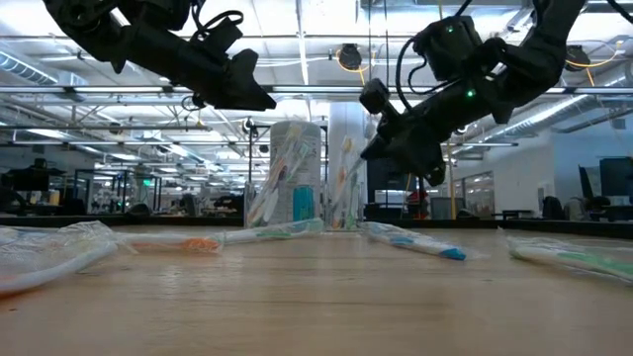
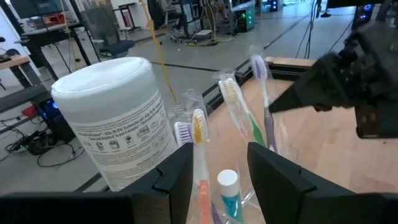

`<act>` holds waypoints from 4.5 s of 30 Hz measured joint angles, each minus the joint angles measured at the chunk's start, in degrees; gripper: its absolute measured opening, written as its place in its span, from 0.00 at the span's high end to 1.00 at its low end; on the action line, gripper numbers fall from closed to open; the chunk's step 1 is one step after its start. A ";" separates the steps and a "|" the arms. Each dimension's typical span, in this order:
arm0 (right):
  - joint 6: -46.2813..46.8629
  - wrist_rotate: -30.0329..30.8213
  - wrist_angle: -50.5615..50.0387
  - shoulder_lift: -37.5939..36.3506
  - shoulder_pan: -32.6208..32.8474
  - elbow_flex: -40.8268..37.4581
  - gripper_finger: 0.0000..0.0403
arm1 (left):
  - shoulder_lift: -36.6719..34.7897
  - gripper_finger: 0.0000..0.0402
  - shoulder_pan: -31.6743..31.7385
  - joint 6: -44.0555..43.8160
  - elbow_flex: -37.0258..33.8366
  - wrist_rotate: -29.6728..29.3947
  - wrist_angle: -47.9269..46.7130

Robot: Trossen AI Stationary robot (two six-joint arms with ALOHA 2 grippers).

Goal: Pick & Place toothbrushing station
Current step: Put the purple toothbrush into the transparent organizer, then put the blue toothbrush into the transparent organizer

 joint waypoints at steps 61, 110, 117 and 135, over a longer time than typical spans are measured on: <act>66.83 13.50 8.08 -23.99 0.06 -5.53 0.64 | 0.00 0.61 -0.14 -8.59 0.00 11.99 -7.80; 74.87 1.82 7.68 -36.65 -1.38 -12.48 0.64 | 1.27 0.61 -33.08 38.21 4.10 22.44 -65.46; 74.68 1.80 7.34 -36.65 -1.38 -12.48 0.64 | 1.19 0.61 -30.76 46.77 1.20 21.83 -60.05; 74.63 1.80 6.96 -36.65 -1.38 -12.48 0.64 | 1.20 0.61 -16.68 36.62 3.19 23.84 -49.66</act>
